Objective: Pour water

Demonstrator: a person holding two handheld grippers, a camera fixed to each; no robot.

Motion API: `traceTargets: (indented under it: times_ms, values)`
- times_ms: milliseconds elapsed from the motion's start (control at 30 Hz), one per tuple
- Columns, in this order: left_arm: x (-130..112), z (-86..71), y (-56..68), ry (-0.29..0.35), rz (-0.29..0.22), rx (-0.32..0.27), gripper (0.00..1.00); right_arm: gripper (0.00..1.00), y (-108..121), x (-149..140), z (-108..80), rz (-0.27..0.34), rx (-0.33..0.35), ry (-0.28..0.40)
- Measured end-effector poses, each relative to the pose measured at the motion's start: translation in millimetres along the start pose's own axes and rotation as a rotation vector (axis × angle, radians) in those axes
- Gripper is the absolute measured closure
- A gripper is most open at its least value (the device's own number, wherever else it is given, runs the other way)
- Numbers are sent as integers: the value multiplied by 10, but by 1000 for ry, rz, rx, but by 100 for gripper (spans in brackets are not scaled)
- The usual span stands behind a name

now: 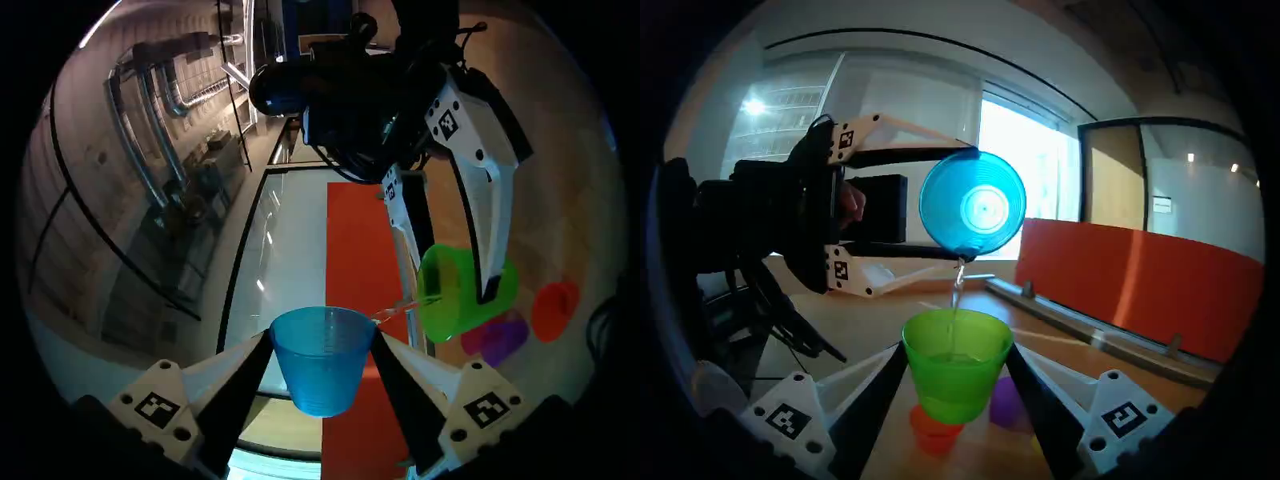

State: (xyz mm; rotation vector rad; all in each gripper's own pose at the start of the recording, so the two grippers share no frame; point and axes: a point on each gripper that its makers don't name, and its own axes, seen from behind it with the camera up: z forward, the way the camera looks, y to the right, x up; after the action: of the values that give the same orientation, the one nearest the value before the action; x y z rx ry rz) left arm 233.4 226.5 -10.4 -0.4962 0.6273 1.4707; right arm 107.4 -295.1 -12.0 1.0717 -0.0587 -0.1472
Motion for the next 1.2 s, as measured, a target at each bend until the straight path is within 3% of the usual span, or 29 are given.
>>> traceTargets:
  times_ms: [200,733,1000,1200]
  values:
    - [23,-23,38,2,2,-1,12,9,1,0,-5,-1,-1,3]
    - [-2,45,-11,3,-26,0,12,9,0,18,-39,-5,-7,1]
    - [-108,21,10,-15,-116,2,12,9,-7,26,-76,-10,-15,2]
    - [-189,-34,89,-32,-242,-2,12,9,7,43,-130,-9,-28,8]
